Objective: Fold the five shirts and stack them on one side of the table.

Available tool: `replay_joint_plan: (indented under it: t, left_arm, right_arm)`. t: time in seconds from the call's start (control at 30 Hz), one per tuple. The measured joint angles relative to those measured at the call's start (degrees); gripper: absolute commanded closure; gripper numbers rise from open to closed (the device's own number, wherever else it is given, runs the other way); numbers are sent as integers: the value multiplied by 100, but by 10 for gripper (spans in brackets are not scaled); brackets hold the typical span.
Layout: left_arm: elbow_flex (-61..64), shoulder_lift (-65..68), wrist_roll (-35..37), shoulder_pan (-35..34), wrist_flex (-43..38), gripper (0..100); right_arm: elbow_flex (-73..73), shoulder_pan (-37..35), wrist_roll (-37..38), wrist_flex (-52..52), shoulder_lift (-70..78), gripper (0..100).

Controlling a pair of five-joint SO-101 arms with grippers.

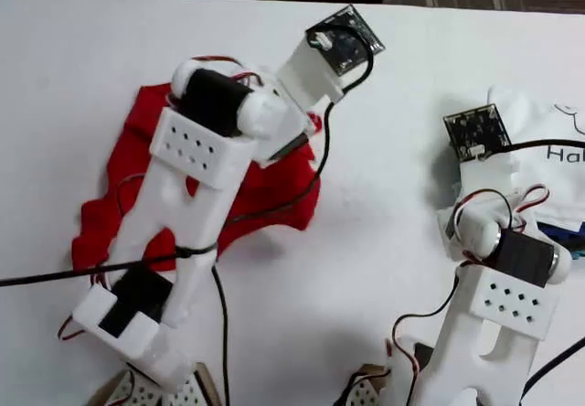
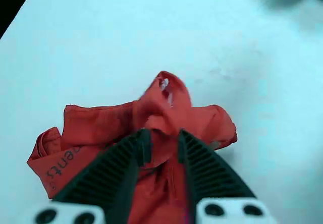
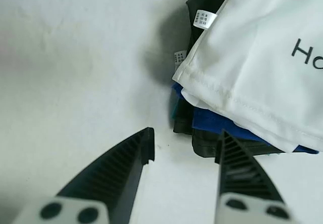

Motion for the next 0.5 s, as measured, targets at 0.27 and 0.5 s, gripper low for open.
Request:
replay_joint_plan:
  t: [0.27, 0.5]
  left_arm:
    - [9, -220, -53, -2066, 0, 801]
    - [9, -229, -475, -4800, 0, 805]
  right_arm:
    - [9, -862, 0, -18, 0, 792]
    - [18, -3138, 0, -97, 0, 790]
